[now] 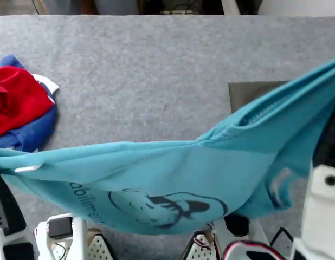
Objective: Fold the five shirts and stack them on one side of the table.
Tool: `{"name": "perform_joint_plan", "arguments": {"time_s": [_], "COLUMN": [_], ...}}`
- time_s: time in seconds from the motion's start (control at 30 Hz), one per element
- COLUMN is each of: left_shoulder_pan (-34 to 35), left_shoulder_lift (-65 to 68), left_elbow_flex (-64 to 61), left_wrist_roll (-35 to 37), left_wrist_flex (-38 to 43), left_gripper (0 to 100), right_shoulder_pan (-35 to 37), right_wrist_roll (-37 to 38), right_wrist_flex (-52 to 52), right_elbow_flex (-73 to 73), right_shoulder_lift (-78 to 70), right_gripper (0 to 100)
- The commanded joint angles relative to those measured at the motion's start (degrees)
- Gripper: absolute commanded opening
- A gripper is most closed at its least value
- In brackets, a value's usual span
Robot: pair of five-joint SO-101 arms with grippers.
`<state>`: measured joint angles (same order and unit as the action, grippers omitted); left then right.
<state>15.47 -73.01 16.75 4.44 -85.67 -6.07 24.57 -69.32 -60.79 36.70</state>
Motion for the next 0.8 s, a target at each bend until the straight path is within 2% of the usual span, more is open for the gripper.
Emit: {"name": "perform_joint_plan", "arguments": {"time_s": [0.0,0.13,0.23,0.37,0.5,0.57,0.6,0.67,0.77], "left_shoulder_pan": [0.31,0.31,0.31,0.22,0.22,0.22,0.22,0.13,0.31], "left_shoulder_lift": [0.09,0.7,0.7,0.88,4.75,10.11,13.71,22.51,35.96], "left_elbow_flex": [0.13,-2.95,-14.46,-38.29,-63.78,-70.73,-71.78,-69.23,-58.86], "left_wrist_roll": [0.35,0.35,0.35,0.09,-0.09,-0.09,-0.18,-2.64,-5.19], "left_wrist_flex": [-2.29,-2.46,5.89,26.46,60.22,76.57,82.2,86.95,85.89], "left_gripper": [3,3,3,3,3,3,3,3,3], "right_shoulder_pan": [-0.79,-0.7,-0.35,0.35,4.84,7.12,7.82,8.7,8.97], "right_wrist_roll": [1.05,2.02,2.29,2.37,2.73,2.73,2.73,2.37,2.29], "right_wrist_flex": [0.26,0.26,1.23,5.8,13.98,19.52,22.24,26.99,29.89], "right_elbow_flex": [-0.4,4.79,11.47,20.18,28.79,31.87,32.75,32.66,27.82], "right_shoulder_lift": [-0.04,-3.12,-7.6,-13.93,-21.49,-26.33,-28.97,-35.21,-44.62], "right_gripper": [1.3,1.3,1.3,1.3,1.3,1.3,1.3,1.3,1.3]}}
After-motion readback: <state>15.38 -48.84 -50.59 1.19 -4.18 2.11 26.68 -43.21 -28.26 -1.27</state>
